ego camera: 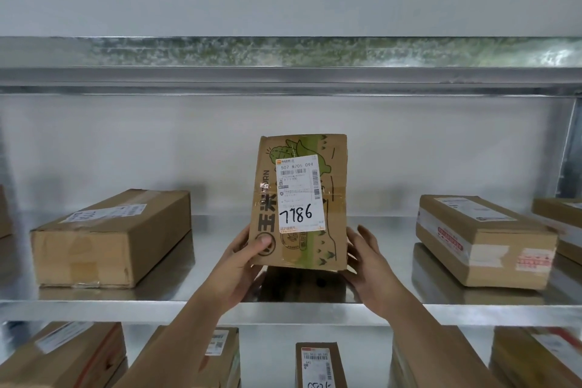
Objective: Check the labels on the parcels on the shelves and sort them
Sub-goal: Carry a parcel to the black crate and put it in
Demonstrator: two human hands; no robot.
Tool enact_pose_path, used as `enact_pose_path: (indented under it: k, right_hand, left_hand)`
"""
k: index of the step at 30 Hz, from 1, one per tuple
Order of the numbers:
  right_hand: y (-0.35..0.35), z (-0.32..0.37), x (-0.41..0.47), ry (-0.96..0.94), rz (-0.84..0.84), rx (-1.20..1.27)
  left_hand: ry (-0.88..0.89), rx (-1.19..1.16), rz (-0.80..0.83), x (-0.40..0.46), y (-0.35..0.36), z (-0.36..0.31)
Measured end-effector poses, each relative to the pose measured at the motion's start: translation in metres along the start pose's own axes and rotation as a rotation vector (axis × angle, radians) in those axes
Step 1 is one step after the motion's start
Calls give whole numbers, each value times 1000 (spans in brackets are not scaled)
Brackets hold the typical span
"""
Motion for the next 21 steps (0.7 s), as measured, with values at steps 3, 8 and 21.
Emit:
enact_pose_path:
  k: [3,8,21]
  right_hand:
    - [-2,-1,-2,-6,23,-16]
    - [1,4,-9,-50,17,-1]
    - [18,9,-21,-117,152,-181]
  left_hand:
    - [-9,27,-36,2,-4,1]
    - [30,-9,-310,8,-8,2]
    - [-52,143,-163,-5,15,-3]
Point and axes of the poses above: each hand's wrist, its own x-axis towards the middle knuckle, its own y-axis out of the palm, z = x × y, the point moved 4 cm from there along x, towards the middle knuckle, and after that the axes turned 4 degrees about -z, right-handed, at the moved point
